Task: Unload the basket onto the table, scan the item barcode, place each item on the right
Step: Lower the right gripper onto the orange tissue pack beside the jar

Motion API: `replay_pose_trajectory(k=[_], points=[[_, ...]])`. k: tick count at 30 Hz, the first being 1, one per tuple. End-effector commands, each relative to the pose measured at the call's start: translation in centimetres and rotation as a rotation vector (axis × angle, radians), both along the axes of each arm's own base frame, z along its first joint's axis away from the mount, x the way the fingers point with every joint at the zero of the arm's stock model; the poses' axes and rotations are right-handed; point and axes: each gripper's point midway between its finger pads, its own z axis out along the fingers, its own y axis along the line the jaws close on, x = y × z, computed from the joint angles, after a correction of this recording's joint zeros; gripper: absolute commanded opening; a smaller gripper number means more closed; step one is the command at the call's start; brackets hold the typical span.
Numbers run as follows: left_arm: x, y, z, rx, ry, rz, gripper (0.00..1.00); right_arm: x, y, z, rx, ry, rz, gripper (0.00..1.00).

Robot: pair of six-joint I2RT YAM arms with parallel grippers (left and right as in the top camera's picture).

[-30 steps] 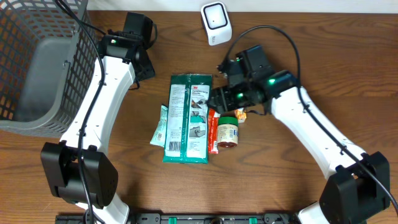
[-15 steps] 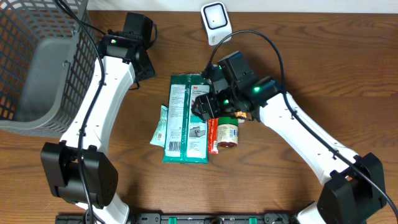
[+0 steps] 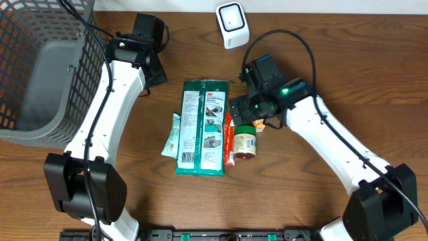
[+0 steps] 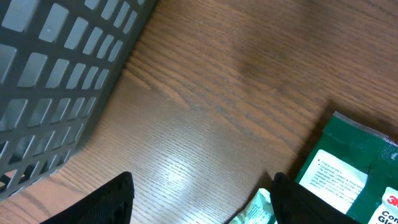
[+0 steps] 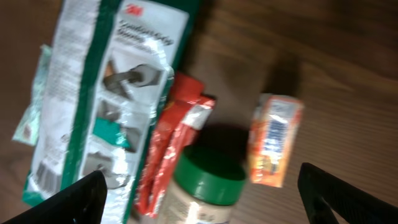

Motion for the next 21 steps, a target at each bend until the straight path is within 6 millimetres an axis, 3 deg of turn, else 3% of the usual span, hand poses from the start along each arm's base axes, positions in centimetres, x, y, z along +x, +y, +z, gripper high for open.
replay_pose_trajectory(k=[1, 7, 21], points=[[-0.1, 0.4, -0.5, 0.021, 0.012, 0.023, 0.71, 1.6, -3.2, 0.3, -0.042, -0.017, -0.093, 0.93], [-0.1, 0.4, -0.5, 0.021, 0.011, 0.023, 0.7, 1.9, -4.9, -0.4, -0.055, -0.003, -0.134, 0.91], [-0.1, 0.4, -0.5, 0.021, 0.011, 0.023, 0.71, 2.1, -4.5, -4.8, -0.024, -0.054, -0.132, 0.78]])
